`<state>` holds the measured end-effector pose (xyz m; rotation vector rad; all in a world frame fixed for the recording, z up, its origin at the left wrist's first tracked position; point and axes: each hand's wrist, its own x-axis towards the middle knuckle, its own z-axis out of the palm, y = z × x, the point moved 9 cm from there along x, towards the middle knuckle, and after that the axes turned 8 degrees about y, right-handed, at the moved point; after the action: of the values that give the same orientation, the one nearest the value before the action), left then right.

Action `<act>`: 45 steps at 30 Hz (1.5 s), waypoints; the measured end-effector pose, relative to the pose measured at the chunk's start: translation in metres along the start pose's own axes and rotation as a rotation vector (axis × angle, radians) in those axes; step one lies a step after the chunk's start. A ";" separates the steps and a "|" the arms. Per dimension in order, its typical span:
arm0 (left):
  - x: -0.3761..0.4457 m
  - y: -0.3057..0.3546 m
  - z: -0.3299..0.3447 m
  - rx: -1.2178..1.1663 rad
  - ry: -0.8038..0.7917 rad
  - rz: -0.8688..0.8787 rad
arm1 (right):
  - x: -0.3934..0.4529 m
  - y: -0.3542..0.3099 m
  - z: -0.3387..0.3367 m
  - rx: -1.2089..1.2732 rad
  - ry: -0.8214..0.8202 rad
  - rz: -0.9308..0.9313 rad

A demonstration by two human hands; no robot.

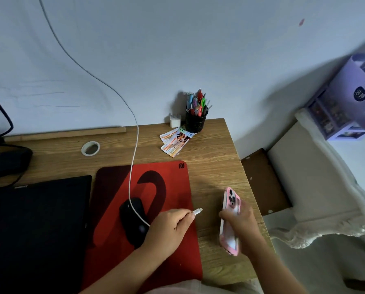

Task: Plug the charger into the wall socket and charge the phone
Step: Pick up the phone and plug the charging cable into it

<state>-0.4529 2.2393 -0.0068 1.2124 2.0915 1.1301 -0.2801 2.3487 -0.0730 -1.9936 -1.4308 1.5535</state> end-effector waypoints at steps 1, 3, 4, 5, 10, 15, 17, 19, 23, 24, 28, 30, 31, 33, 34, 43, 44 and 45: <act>0.001 0.002 -0.004 -0.010 0.019 0.007 | -0.005 -0.006 0.009 0.218 -0.151 0.024; 0.004 0.007 -0.012 -0.035 0.058 0.005 | -0.022 -0.025 0.024 0.597 -0.436 0.047; 0.004 0.012 -0.017 -0.057 0.079 0.005 | -0.030 -0.036 0.029 0.734 -0.543 0.058; 0.005 0.017 -0.022 -0.078 0.104 0.012 | -0.038 -0.047 0.035 0.829 -0.631 0.071; 0.001 0.044 -0.052 -0.067 0.237 0.135 | -0.053 -0.083 0.054 1.026 -0.763 0.106; -0.012 0.060 -0.067 0.035 0.310 0.273 | -0.058 -0.106 0.078 1.172 -0.837 0.159; -0.018 0.064 -0.067 0.089 0.312 0.315 | -0.059 -0.111 0.083 1.192 -0.852 0.166; -0.022 0.063 -0.067 0.139 0.313 0.327 | -0.061 -0.115 0.088 1.198 -0.873 0.168; -0.024 0.061 -0.066 0.185 0.315 0.322 | -0.061 -0.116 0.092 1.201 -0.852 0.190; -0.024 0.061 -0.067 0.188 0.320 0.314 | -0.062 -0.116 0.092 1.204 -0.852 0.192; -0.023 0.061 -0.068 0.191 0.316 0.293 | -0.065 -0.120 0.091 1.168 -0.849 0.168; -0.023 0.059 -0.067 0.183 0.302 0.287 | -0.064 -0.121 0.090 1.159 -0.836 0.155; -0.023 0.058 -0.067 0.181 0.295 0.283 | -0.063 -0.121 0.090 1.153 -0.824 0.151; -0.022 0.056 -0.064 0.187 0.275 0.270 | -0.063 -0.119 0.090 1.139 -0.813 0.142; -0.022 0.055 -0.063 0.189 0.263 0.260 | -0.063 -0.119 0.090 1.134 -0.813 0.137; -0.023 0.050 -0.059 0.215 0.199 0.246 | -0.071 -0.125 0.093 1.087 -0.867 0.102; -0.022 0.049 -0.060 0.216 0.209 0.231 | -0.071 -0.125 0.093 1.087 -0.864 0.094; -0.022 0.048 -0.060 0.223 0.215 0.219 | -0.072 -0.125 0.094 1.087 -0.863 0.090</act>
<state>-0.4620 2.2081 0.0664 1.5143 2.3401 1.1928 -0.4232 2.3199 0.0177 -0.7572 -0.3555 2.5742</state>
